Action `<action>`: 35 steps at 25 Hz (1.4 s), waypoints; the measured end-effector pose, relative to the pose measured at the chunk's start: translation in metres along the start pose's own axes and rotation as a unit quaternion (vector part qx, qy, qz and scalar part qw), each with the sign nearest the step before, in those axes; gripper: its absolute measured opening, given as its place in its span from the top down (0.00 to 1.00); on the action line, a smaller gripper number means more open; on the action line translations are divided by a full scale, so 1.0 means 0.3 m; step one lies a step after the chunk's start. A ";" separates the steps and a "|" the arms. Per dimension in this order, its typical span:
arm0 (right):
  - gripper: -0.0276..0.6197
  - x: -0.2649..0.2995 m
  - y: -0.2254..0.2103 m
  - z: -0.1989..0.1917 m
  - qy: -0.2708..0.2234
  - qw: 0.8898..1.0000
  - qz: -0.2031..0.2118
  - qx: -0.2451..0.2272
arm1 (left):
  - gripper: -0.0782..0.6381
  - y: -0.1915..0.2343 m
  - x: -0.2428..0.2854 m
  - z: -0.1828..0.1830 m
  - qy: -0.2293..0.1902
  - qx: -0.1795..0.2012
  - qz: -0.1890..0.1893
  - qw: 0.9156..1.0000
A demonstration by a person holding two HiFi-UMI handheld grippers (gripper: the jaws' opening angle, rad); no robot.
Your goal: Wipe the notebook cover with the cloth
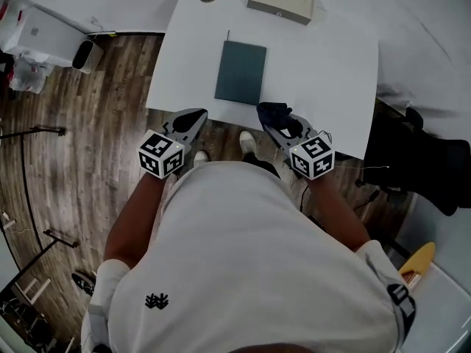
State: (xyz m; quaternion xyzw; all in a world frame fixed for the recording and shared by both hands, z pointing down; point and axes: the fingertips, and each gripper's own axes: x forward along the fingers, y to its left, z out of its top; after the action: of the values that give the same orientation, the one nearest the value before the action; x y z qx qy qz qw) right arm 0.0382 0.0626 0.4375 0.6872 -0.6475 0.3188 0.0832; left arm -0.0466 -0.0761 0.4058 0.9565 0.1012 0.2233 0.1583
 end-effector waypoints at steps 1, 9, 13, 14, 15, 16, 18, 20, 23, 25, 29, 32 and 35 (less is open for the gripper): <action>0.71 -0.004 0.033 0.004 -0.006 1.000 -0.005 0.003 | 0.88 0.001 -0.032 0.008 -0.004 0.001 -0.005 1.000; 0.71 -0.068 0.289 -0.004 -0.059 0.995 -0.070 0.026 | 0.88 -0.036 -0.245 -0.007 -0.016 0.026 -0.065 0.997; 0.71 -0.089 0.429 -0.010 -0.082 0.993 -0.085 0.019 | 0.88 -0.067 -0.329 -0.036 -0.019 0.045 -0.082 0.995; 0.71 -0.093 0.450 -0.011 -0.084 0.992 -0.088 0.016 | 0.88 -0.072 -0.336 -0.034 -0.019 0.048 -0.085 0.995; 0.71 -0.096 0.467 -0.011 -0.085 0.992 -0.091 0.015 | 0.88 -0.078 -0.341 -0.031 -0.020 0.051 -0.088 0.995; 0.71 -0.101 0.482 -0.012 -0.086 0.992 -0.093 0.014 | 0.88 -0.086 -0.345 -0.026 -0.022 0.053 -0.090 0.994; 0.71 -0.111 0.507 -0.018 -0.088 0.992 -0.094 0.014 | 0.88 -0.108 -0.355 -0.020 -0.028 0.054 -0.094 0.994; 0.71 -0.117 0.526 -0.029 -0.088 0.991 -0.095 0.014 | 0.88 -0.124 -0.363 -0.024 -0.031 0.053 -0.098 0.993; 0.71 -0.120 0.541 -0.035 -0.090 0.991 -0.100 0.014 | 0.88 -0.128 -0.375 -0.029 -0.032 0.055 -0.102 0.993; 0.71 -0.126 0.549 -0.036 -0.092 0.990 -0.102 0.015 | 0.88 -0.131 -0.386 -0.031 -0.033 0.054 -0.103 0.993; 0.71 -0.128 0.566 -0.031 -0.098 0.990 -0.102 0.013 | 0.88 -0.132 -0.408 -0.038 -0.036 0.059 -0.101 0.992; 0.71 -0.120 0.577 -0.023 -0.098 0.990 -0.099 0.006 | 0.88 -0.124 -0.423 -0.041 -0.041 0.054 -0.097 0.993; 0.71 -0.110 0.588 -0.009 -0.098 0.991 -0.096 -0.002 | 0.88 -0.114 -0.442 -0.046 -0.045 0.052 -0.092 0.993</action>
State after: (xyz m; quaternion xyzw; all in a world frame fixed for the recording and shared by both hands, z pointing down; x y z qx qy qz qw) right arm -0.1278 0.0656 0.3690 0.7740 -0.5839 0.2394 0.0513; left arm -0.1738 -0.0757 0.3533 0.9591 0.1932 0.1584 0.1328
